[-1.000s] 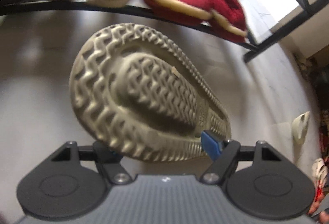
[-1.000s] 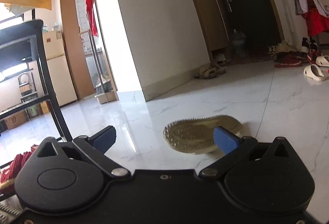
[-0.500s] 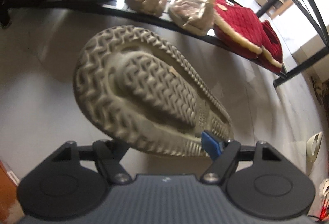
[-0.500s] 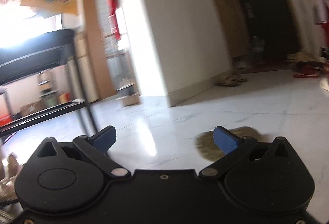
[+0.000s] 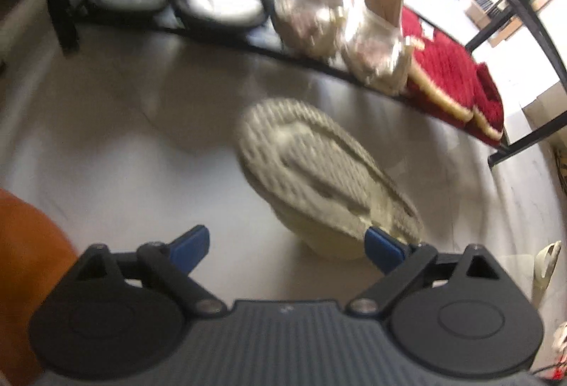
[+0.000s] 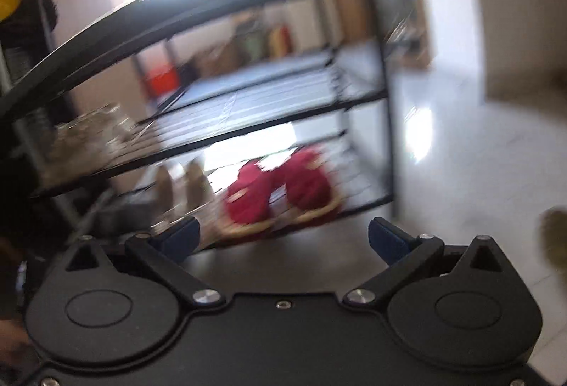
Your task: Organize scattered shoes
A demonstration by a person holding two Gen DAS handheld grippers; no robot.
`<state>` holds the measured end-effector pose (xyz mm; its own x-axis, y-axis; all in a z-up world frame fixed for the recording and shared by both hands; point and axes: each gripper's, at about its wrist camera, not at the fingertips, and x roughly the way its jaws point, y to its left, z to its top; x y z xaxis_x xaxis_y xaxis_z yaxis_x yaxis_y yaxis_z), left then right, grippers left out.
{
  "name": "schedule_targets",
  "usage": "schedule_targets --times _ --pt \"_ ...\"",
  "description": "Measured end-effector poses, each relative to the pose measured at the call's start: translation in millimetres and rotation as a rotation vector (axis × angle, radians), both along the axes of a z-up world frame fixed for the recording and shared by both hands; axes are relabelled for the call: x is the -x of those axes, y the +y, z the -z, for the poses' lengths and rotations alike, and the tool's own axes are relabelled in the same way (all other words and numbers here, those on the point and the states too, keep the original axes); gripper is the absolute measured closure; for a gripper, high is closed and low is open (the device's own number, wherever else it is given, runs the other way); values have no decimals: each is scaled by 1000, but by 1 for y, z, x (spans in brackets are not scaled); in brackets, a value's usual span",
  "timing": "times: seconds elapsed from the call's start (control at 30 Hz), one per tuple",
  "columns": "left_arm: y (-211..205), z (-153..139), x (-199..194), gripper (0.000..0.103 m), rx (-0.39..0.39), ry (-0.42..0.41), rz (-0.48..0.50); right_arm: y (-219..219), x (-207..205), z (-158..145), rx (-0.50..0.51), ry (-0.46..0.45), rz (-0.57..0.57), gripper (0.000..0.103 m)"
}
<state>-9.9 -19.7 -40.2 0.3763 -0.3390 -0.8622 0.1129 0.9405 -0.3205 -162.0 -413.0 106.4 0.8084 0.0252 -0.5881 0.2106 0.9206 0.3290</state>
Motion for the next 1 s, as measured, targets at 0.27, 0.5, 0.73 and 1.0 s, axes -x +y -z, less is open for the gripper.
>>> schedule_targets --times 0.27,0.5,0.73,1.0 --pt "62 -51 14 1 -86 -349 -67 111 -110 40 -33 269 -181 0" --pt "62 -41 2 1 -136 -379 -45 182 -155 83 -36 447 -163 0" --pt "79 -38 -9 1 -74 -379 -46 201 -173 90 71 508 -161 0" --pt "105 -19 -31 1 -19 -217 -171 223 -206 101 170 580 -145 0"
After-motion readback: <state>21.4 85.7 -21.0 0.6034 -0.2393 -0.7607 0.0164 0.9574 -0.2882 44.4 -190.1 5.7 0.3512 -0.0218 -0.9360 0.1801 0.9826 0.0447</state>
